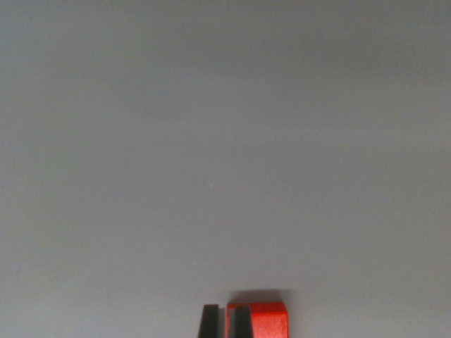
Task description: Reach red block
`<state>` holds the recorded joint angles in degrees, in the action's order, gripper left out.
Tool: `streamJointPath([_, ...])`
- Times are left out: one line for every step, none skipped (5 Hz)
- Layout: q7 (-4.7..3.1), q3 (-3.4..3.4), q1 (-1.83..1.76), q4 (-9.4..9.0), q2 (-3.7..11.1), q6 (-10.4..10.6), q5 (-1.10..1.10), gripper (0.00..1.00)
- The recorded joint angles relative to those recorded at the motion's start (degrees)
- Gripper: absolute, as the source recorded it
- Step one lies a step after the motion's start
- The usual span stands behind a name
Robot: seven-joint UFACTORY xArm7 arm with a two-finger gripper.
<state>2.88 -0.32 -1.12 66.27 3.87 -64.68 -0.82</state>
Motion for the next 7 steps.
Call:
streamJointPath([0.00, 0.00, 0.00, 0.00, 0.00, 0.00, 0.00, 0.00])
streamJointPath([0.03, -0.13, 0.14, -2.51, 0.17, 2.73, -0.13, 0.00])
streamJointPath([0.03, -0.13, 0.14, -2.51, 0.17, 2.73, -0.13, 0.00])
streamJointPath([0.05, -0.25, 0.29, -5.01, 0.33, 5.44, -0.25, 0.00])
streamJointPath([0.05, -0.25, 0.29, -5.01, 0.33, 5.44, -0.25, 0.00])
streamJointPath([0.08, -0.37, 0.43, -7.48, 0.50, 8.11, -0.38, 0.00])
streamJointPath([0.08, -0.37, 0.43, -7.48, 0.50, 8.11, -0.38, 0.00])
